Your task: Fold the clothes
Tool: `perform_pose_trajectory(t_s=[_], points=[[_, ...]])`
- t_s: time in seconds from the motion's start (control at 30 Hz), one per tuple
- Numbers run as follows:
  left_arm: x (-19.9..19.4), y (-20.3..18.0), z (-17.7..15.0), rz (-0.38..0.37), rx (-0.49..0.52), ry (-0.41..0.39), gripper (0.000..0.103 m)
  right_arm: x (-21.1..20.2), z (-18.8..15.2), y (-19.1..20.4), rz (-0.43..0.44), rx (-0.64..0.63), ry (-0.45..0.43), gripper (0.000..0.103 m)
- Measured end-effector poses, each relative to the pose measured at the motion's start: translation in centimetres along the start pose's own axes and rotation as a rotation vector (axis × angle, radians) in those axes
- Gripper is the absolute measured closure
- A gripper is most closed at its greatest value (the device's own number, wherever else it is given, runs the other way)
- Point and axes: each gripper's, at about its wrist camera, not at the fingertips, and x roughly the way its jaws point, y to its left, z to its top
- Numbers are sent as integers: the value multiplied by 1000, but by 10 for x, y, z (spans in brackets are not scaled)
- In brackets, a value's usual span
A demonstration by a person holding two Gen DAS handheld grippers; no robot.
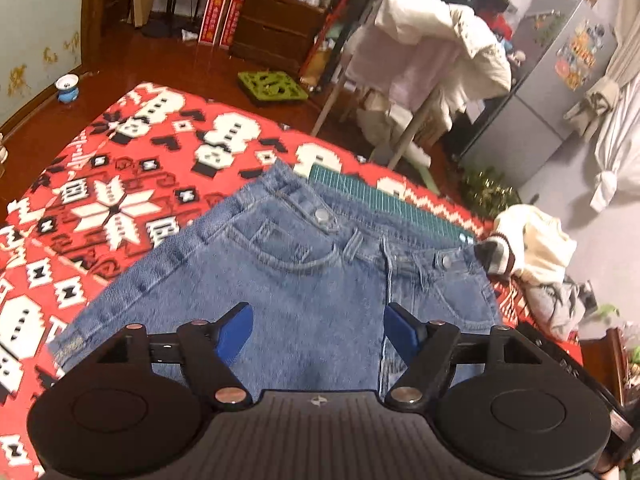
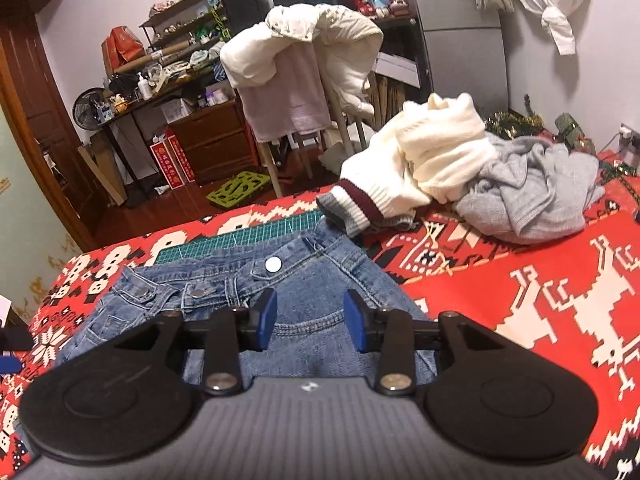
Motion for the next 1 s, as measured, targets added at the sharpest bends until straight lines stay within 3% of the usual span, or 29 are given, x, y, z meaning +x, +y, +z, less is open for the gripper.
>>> perform_pose_trajectory(t_s=[0.07,0.17,0.23,0.4,0.53,0.6,0.67,0.8,1.0], points=[[2,4,5,-8,2,-49,35,4,11,1,2,-14,-15,73],[16,19,15,-18,-16,-76,40,23,36,5,-3,-83,-17,73],[28,34,19,-46,-70,-54,40,45,58,6,-16,-122,-8,73],[55,59,25,-69,-183,7,46,115,108,7,6,-83,62,76],[65,66,26,-86,-210,26,46,174,115,-2,-34,-50,171,78],[69,67,26,-83,-211,37,46,190,112,-15,-72,-31,226,96],[73,68,26,-80,-222,49,46,193,106,-28,-89,-46,258,103],[74,66,24,-87,-219,63,46,174,98,-52,-104,-139,275,103],[66,60,22,-84,-200,53,46,137,81,-82,-108,-178,256,103]])
